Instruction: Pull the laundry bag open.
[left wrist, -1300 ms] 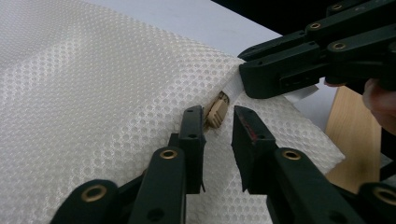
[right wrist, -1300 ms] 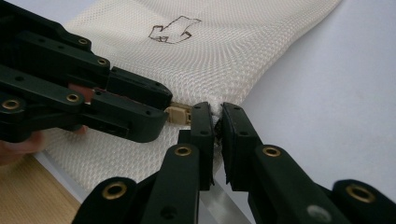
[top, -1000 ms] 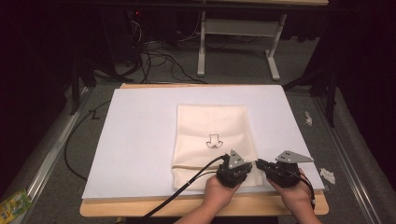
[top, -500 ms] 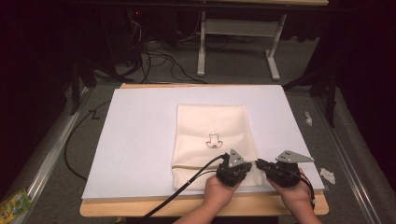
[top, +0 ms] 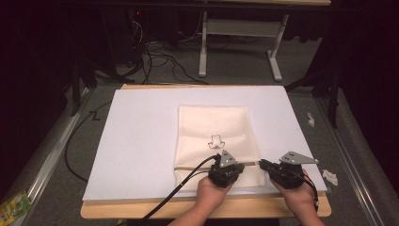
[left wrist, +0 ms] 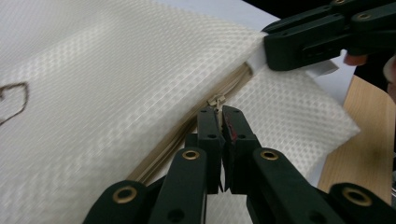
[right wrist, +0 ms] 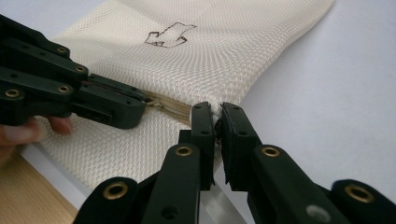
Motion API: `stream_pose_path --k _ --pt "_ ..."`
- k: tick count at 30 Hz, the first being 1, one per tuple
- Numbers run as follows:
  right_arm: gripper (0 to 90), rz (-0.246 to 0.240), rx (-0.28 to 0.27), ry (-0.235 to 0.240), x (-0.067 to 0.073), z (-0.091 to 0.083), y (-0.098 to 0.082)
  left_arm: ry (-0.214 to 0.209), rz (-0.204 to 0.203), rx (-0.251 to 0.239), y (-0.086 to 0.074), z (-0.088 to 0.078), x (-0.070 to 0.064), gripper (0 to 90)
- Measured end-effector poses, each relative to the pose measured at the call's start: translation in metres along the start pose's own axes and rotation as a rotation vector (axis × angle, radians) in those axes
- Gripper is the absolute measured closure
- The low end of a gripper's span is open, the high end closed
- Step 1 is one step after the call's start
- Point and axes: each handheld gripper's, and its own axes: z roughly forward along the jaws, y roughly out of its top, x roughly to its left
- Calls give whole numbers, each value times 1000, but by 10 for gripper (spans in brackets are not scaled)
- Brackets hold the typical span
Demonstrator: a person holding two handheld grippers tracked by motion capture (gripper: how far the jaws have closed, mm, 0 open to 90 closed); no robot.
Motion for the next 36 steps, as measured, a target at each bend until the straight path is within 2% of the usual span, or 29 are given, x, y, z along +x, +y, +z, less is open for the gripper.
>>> stream_pose_path --k 6,9,13,16,18,21,25,33,36 --pt "854 -8 3 7 0 0 1 -2 -10 -3 -3 -4 3 878" --pt "853 0 1 14 0 1 2 -24 -28 0 -4 -8 5 877" --pt "853 -3 4 31 2 6 3 -9 2 0 0 -17 8 877" --pt "853 -7 0 27 4 7 5 -11 -4 -3 -3 -17 10 877" --pt "853 -24 -3 36 6 7 5 -17 -26 -9 -6 -19 10 877" --pt "854 -16 -2 44 8 8 3 -16 -32 -11 -9 -25 12 877" --pt "853 -13 -6 48 8 7 1 -24 -48 -9 -11 -26 15 877" --pt "853 -31 -1 44 11 3 -1 -23 -33 -14 -15 -28 11 877" --pt "853 -37 -4 47 11 3 0 -25 -44 -16 -16 -28 12 877"
